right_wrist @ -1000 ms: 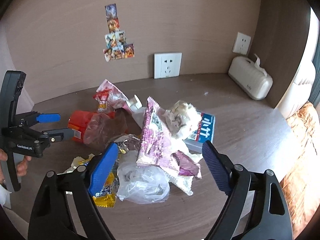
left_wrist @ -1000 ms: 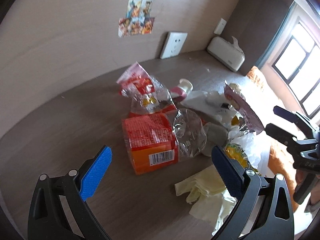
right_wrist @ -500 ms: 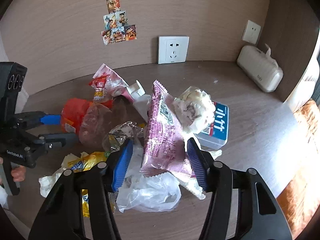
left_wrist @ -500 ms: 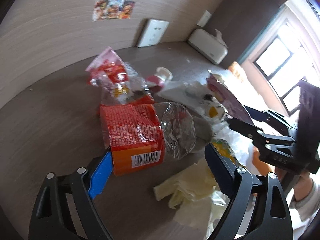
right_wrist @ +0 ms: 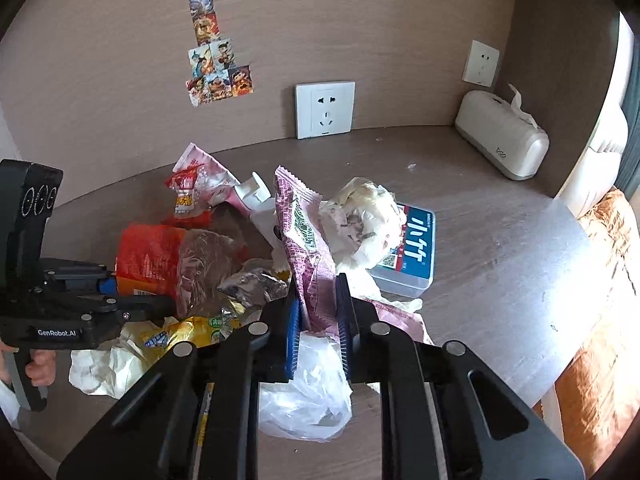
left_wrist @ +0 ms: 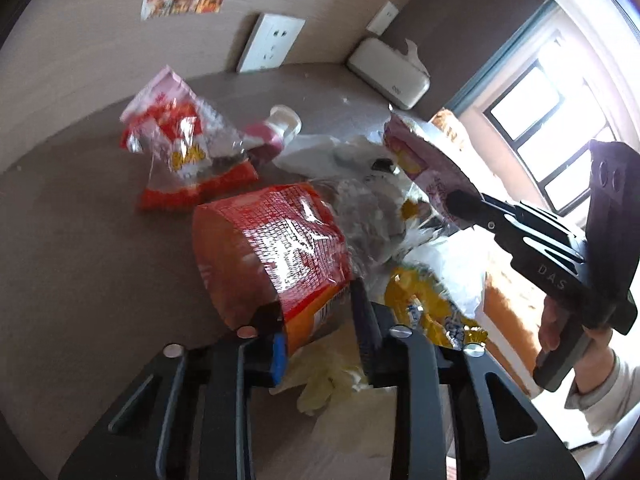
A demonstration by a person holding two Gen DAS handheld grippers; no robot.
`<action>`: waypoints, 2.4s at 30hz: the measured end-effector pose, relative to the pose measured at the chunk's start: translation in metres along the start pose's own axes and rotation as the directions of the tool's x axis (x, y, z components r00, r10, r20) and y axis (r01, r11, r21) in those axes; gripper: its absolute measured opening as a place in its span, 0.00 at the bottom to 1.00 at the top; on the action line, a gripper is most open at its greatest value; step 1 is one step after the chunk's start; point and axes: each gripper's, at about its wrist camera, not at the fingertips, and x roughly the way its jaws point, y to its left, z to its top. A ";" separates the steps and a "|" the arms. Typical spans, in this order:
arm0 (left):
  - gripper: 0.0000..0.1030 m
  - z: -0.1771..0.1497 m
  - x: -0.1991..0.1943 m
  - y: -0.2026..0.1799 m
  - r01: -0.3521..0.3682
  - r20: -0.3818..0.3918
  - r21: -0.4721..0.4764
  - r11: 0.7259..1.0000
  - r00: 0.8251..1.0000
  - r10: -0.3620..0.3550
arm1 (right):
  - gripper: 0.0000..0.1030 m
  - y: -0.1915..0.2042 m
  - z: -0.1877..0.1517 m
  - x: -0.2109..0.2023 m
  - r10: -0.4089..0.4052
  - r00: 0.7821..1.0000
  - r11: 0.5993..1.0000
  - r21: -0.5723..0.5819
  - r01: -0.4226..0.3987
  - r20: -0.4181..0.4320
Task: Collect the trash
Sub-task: 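Grasp the orange-red snack bag with the left tool while the right tool grasps the pink wrapper, then carry both items to the white bin and open the right tool over it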
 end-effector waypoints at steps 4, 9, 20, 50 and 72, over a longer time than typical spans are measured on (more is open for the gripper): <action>0.01 0.006 -0.019 0.000 -0.018 0.060 -0.029 0.999 0.998 0.020 | 0.17 0.000 0.002 -0.009 0.002 0.999 1.000 -0.006 -0.002 0.035; 0.01 0.011 -0.036 -0.011 -0.064 0.088 -0.006 0.998 0.994 0.064 | 0.17 0.001 0.006 -0.025 -0.001 0.997 1.000 -0.014 0.002 0.077; 0.01 0.032 -0.087 -0.092 -0.071 0.197 0.164 0.984 0.980 0.037 | 0.17 -0.027 0.009 -0.098 -0.031 0.979 0.999 0.047 0.022 0.204; 0.02 -0.035 0.201 -0.351 0.304 -0.334 0.465 0.832 0.930 -0.153 | 0.17 -0.250 -0.199 -0.148 -0.253 0.965 0.814 0.522 0.255 -0.076; 0.02 -0.188 0.504 -0.283 0.333 -0.599 0.388 0.859 0.800 -0.040 | 0.17 -0.342 -0.389 0.115 0.011 0.956 0.756 0.629 0.184 -0.293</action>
